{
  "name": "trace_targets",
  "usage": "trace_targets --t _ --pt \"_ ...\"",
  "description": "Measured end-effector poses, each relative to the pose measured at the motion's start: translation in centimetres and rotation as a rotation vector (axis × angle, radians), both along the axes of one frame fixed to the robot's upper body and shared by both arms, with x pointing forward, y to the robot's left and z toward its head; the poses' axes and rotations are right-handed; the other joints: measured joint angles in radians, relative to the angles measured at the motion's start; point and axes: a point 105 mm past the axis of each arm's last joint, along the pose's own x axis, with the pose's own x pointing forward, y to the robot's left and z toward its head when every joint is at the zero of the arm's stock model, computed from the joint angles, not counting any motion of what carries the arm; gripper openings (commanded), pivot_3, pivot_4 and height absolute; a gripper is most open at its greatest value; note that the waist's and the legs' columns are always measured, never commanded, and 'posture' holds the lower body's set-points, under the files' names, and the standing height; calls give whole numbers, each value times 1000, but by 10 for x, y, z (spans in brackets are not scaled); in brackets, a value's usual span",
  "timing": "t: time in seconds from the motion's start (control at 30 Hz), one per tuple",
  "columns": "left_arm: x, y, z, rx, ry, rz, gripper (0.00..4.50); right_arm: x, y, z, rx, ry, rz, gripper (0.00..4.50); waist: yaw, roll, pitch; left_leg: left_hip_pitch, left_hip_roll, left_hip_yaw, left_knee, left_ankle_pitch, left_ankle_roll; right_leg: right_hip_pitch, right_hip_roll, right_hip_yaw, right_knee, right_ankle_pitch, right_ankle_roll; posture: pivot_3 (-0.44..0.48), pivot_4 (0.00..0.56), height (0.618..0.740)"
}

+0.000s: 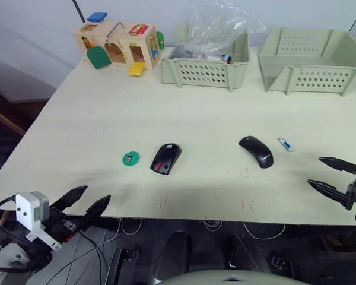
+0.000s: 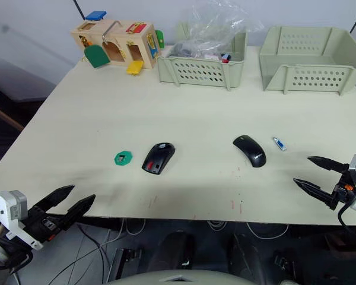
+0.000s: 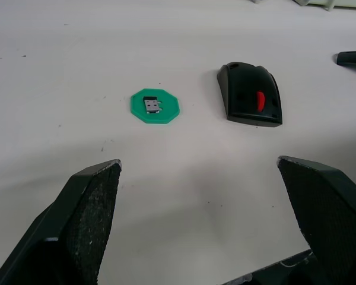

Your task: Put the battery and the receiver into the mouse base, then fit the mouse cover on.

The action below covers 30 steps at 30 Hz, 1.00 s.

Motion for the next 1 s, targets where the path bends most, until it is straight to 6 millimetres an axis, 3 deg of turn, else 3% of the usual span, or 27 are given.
trace_targets --t 0.43,0.83,1.0 --pt "10 -14 16 14 -7 -38 4474 3 24 17 54 -68 76 4477 -44 -9 5 1 5 1 0 0 0 0 4 2 0 0 0 0 150 740" --pt "22 -42 31 32 -33 -97 4474 -1 50 33 112 -101 186 4477 -46 -15 6 4 5 9 0 0 0 0 4 8 1 1 0 0 150 740" --pt "34 -47 30 123 31 -58 4474 -8 61 39 132 -115 252 4477 -45 -18 7 5 5 10 0 0 0 0 4 9 1 1 1 0 150 740"
